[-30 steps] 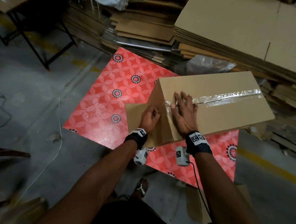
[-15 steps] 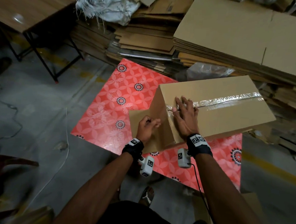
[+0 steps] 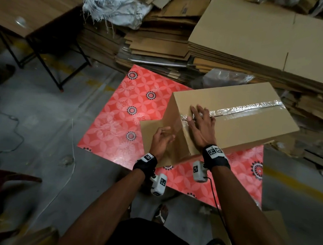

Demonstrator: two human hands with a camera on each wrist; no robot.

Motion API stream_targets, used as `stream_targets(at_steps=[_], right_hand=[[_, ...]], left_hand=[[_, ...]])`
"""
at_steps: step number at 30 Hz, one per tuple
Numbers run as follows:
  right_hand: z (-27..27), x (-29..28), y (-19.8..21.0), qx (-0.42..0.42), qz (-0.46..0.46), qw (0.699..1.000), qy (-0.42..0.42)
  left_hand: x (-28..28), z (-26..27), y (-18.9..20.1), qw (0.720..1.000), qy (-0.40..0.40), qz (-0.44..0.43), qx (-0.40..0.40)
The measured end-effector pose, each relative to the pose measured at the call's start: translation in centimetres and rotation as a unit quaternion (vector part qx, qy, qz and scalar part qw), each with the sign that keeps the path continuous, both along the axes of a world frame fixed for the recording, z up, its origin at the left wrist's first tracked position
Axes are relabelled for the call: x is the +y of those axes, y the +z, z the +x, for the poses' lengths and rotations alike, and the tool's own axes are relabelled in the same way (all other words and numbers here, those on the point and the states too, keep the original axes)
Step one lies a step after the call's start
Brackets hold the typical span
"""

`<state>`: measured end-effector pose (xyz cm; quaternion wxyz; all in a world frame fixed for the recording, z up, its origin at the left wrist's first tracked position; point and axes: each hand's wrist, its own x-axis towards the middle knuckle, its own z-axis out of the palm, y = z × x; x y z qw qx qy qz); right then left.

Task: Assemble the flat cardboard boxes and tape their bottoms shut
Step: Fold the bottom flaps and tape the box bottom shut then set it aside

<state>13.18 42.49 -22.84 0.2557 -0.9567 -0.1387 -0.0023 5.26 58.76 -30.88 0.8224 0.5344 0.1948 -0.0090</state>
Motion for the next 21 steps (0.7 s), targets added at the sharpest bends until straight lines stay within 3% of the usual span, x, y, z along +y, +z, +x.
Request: stream_targets(at_steps=[3,5,8,13,21], right_hand=[[0.0,0.0,0.0,0.003,-0.002,1.000,0.001],[0.1,-0.1,0.0,0.004,-0.002,1.000,0.000],[0.1,0.0,0.1,0.006,0.002,1.000,-0.002],[0.1,0.0,0.1,-0.003,0.005,1.000,0.000],[-0.1,0.1,-0.1,-0.009,-0.013,1.000,0.001]], left_hand=[[-0.2,0.5,-0.1,1.000,-0.001,0.030,0.007],[-0.1,0.8,-0.5,0.995,-0.003,0.098,-0.016],[0.4,1.1,-0.8,0.972,-0.015,0.228,-0.056],[0.5,1.4,-0.4,0.947,-0.016,0.309,-0.090],[0.2,1.7,-1.7,0.815,0.018,0.537,-0.217]])
